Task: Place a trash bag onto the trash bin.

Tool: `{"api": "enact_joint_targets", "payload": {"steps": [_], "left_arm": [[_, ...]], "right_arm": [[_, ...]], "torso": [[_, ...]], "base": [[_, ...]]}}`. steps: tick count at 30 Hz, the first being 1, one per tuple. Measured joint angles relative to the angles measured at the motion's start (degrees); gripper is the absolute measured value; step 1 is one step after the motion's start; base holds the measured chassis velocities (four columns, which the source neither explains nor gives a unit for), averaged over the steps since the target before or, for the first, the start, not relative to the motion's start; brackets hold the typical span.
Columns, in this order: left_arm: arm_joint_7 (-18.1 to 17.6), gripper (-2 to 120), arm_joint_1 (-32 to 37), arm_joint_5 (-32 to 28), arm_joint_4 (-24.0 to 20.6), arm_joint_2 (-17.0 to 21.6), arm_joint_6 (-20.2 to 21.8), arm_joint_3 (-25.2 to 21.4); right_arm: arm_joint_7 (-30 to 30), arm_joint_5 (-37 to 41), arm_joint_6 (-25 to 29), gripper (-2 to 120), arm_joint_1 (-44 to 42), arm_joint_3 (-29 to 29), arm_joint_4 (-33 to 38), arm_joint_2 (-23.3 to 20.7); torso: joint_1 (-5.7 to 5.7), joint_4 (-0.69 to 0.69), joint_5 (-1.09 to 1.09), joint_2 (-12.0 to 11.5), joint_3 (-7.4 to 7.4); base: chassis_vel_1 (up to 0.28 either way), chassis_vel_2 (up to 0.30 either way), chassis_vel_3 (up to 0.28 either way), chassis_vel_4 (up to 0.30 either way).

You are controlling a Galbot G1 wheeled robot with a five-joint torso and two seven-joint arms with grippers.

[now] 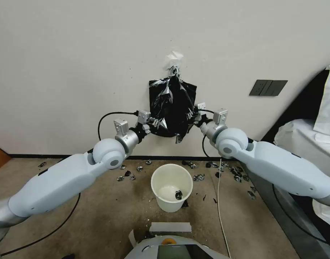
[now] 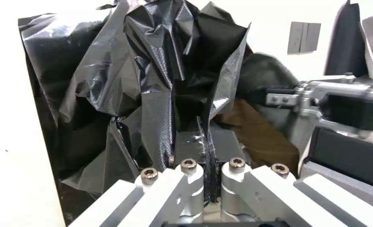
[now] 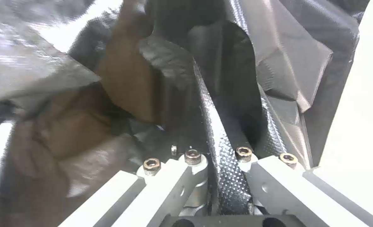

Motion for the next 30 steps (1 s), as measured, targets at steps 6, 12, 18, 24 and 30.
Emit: {"api": "enact_joint_targets", "payload": {"steps": [6,12,18,24,30], "left_arm": [[0.03,0,0.71,-0.11,0.01,-0.04,-0.71,-0.77],[2.56,0,3.29,-0.48,0.01,0.85,-2.57,-3.22],[5.45,0,6.2,-0.62,-0.13,1.22,-4.06,-6.1],[8.42,0,10.39,-0.48,-0.29,1.55,-5.27,-9.59],[11.2,0,15.1,-0.42,-0.68,1.5,-7.14,-13.58]], "right_arm": [[-2.21,2.1,1.64,0,-3.71,5.53,1.12,0.74],[-4.62,4.24,3.5,0,-9.15,13.08,2.31,2.22],[-6.62,5.32,4.95,0,-14.45,18.76,3.56,3.61],[-9.41,5.48,7.07,0,-20.08,23.57,4.82,4.03],[-10.9,5.04,9.34,0,-23.65,25.73,5.73,4.65]], "torso": [[0.0,0.0,0.0,0.0,0.0],[0.0,0.01,-0.01,0.0,0.0],[-0.01,0.01,-0.01,0.0,0.0],[0.0,-0.01,0.0,0.0,0.0],[0.0,0.0,0.0,0.0,0.0]], "base": [[0.0,0.0,0.0,0.0],[0.0,0.0,0.0,0.0],[0.0,0.0,0.0,0.0],[0.0,0.0,0.0,0.0],[0.0,0.0,0.0,0.0]]}}
